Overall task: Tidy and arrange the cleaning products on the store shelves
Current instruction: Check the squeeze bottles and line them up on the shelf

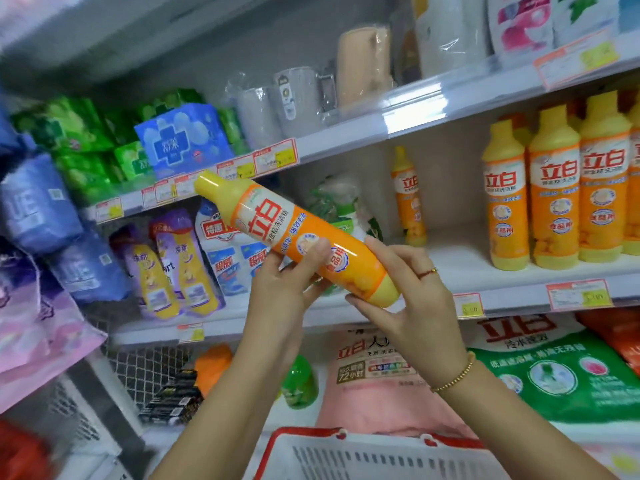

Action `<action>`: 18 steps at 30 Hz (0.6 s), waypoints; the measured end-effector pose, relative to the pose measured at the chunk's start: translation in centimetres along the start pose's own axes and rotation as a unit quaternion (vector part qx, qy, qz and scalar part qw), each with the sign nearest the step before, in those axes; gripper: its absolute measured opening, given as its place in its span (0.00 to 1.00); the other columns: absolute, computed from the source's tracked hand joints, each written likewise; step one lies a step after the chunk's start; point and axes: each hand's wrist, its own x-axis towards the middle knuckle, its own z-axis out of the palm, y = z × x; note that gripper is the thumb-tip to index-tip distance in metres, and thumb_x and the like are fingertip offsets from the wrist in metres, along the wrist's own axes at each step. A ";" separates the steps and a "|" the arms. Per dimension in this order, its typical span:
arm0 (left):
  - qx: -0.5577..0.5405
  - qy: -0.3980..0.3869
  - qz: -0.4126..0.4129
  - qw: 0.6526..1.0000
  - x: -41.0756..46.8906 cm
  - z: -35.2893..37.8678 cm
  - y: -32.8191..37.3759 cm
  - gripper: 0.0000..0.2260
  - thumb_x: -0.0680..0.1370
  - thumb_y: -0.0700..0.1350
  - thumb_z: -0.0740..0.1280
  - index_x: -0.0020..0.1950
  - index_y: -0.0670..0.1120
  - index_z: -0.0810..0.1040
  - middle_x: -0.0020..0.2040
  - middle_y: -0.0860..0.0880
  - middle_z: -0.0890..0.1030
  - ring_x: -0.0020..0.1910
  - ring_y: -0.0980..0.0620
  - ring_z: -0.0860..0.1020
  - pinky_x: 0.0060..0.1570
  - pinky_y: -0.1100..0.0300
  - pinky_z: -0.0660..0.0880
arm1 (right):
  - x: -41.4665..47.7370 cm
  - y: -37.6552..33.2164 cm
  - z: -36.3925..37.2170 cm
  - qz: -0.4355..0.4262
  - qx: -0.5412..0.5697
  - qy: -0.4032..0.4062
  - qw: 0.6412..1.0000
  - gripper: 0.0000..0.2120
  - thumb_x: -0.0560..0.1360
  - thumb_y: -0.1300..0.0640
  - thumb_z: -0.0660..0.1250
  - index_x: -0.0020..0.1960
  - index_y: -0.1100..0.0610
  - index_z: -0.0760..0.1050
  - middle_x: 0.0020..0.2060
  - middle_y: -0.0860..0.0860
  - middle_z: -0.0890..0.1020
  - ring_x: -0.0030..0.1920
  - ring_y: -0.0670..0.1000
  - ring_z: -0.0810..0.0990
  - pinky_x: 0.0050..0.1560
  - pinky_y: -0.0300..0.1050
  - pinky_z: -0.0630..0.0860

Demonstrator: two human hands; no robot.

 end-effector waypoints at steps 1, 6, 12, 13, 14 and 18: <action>-0.010 -0.002 0.008 1.000 0.1 -0.3 0.1 0.28 0.65 0.52 0.71 0.64 0.47 0.74 0.55 0.48 0.83 0.54 0.51 0.82 0.46 0.60 0.81 | 0.2 -0.5 0.0 0.009 0.007 -0.007 1.000 0.32 0.68 0.47 0.74 0.69 0.52 0.70 0.54 0.48 0.73 0.52 0.36 0.69 0.53 0.22 0.66; -0.066 -0.071 0.046 0.994 0.7 -1.9 1.3 0.18 0.72 0.44 0.73 0.61 0.47 0.75 0.53 0.49 0.83 0.52 0.52 0.82 0.45 0.60 0.79 | 1.4 -2.6 -0.6 0.246 0.376 -0.169 0.877 0.24 0.65 0.44 0.75 0.59 0.46 0.77 0.48 0.46 0.81 0.46 0.45 0.81 0.45 0.39 0.79; -0.140 -0.170 0.022 0.975 1.8 -3.5 1.7 0.19 0.61 0.50 0.80 0.49 0.48 0.84 0.44 0.49 0.84 0.42 0.53 0.82 0.42 0.60 0.79 | 2.4 -1.8 -1.7 0.381 0.696 -0.371 0.483 0.29 0.70 0.43 0.72 0.63 0.62 0.75 0.57 0.65 0.74 0.44 0.59 0.75 0.35 0.43 0.78; -0.144 -0.177 0.015 0.974 1.9 -3.6 1.7 0.18 0.60 0.49 0.81 0.48 0.48 0.85 0.42 0.49 0.84 0.40 0.54 0.82 0.40 0.61 0.79 | 2.4 -1.6 -1.9 0.381 0.695 -0.370 0.484 0.29 0.71 0.43 0.71 0.64 0.61 0.75 0.58 0.65 0.74 0.45 0.59 0.76 0.37 0.44 0.79; -0.145 -0.176 0.009 0.974 1.8 -3.5 1.8 0.19 0.59 0.48 0.81 0.48 0.47 0.84 0.41 0.49 0.84 0.39 0.54 0.82 0.39 0.61 0.79 | 2.4 -1.7 -2.2 0.376 0.682 -0.364 0.510 0.29 0.70 0.41 0.71 0.63 0.60 0.76 0.56 0.65 0.76 0.44 0.59 0.77 0.38 0.45 0.79; -0.107 -0.092 0.025 0.990 1.8 -2.9 1.7 0.21 0.59 0.46 0.80 0.49 0.44 0.81 0.42 0.48 0.85 0.40 0.53 0.83 0.37 0.62 0.79 | 2.5 -3.6 -3.2 0.288 0.437 -0.290 0.802 0.21 0.73 0.40 0.65 0.62 0.48 0.77 0.51 0.52 0.84 0.48 0.49 0.82 0.45 0.39 0.78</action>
